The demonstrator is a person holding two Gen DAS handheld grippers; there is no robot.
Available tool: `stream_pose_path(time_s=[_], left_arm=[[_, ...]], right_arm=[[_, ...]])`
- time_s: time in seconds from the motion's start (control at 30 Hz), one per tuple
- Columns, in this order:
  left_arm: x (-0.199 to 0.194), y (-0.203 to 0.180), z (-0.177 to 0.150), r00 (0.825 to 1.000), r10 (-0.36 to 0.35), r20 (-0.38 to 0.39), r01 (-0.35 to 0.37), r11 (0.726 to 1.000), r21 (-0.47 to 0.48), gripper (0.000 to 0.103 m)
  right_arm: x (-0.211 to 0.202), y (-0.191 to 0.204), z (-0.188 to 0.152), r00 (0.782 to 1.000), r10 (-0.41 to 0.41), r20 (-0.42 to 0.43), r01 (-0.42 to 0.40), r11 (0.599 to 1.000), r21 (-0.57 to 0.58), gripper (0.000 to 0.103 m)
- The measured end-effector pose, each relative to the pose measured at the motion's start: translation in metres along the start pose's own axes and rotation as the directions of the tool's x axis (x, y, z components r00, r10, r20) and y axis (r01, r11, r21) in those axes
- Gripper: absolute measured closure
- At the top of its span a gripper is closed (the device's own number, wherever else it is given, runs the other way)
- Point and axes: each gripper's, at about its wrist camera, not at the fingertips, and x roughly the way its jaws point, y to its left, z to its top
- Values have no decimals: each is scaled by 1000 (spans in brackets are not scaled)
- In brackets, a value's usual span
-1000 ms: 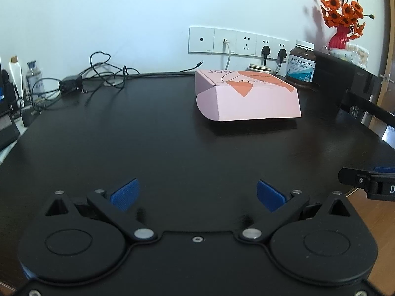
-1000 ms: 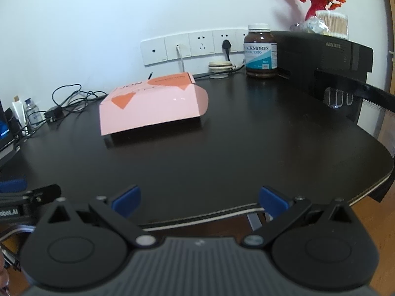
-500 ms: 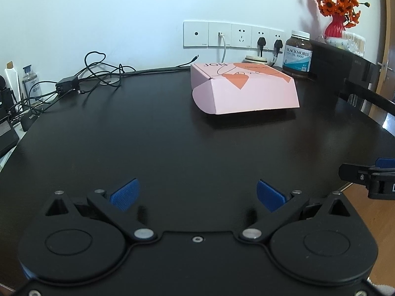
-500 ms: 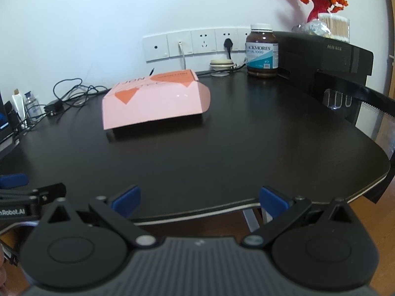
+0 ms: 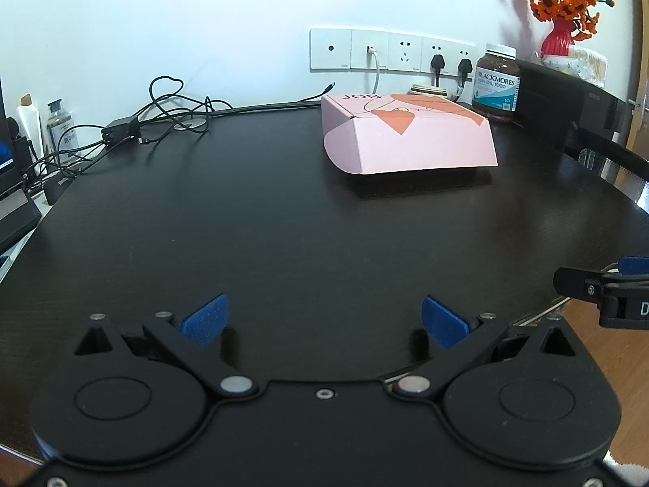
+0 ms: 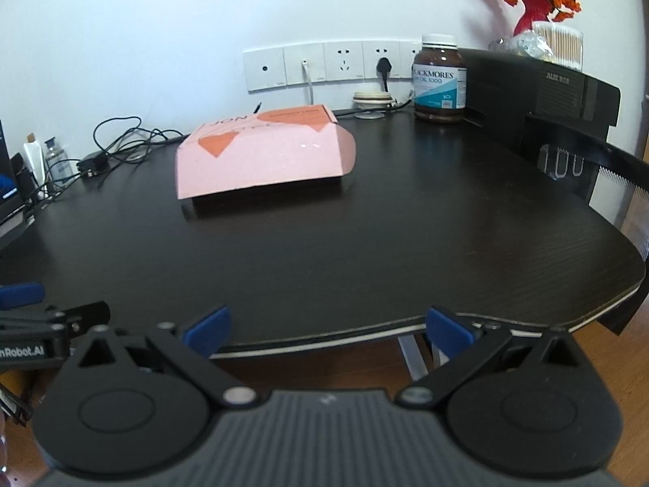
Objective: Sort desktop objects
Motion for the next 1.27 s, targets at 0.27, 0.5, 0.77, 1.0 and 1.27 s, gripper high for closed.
stream_pose_path(time_s=[0.27, 0.5, 0.77, 1.0, 1.27], left_arm=[[2, -3, -1, 1000, -19, -14, 19, 1000, 7, 0], [1, -5, -3, 999, -32, -14, 32, 999, 3, 0], [1, -9, -4, 999, -49, -16, 49, 999, -3, 0], [0, -10, -3, 998, -55, -15, 55, 998, -2, 0], [-4, -11, -4, 999, -49, 15, 49, 999, 8, 0]], right_arm=[[-3, -2, 1, 1000, -18, 5, 17, 1000, 6, 1], [-3, -4, 0, 999, -33, -1, 33, 999, 13, 1], [-3, -9, -2, 999, -52, -13, 52, 998, 24, 1], [-4, -9, -2, 999, -52, -12, 53, 998, 26, 1], [-3, -8, -2, 999, -48, -16, 48, 998, 26, 1]])
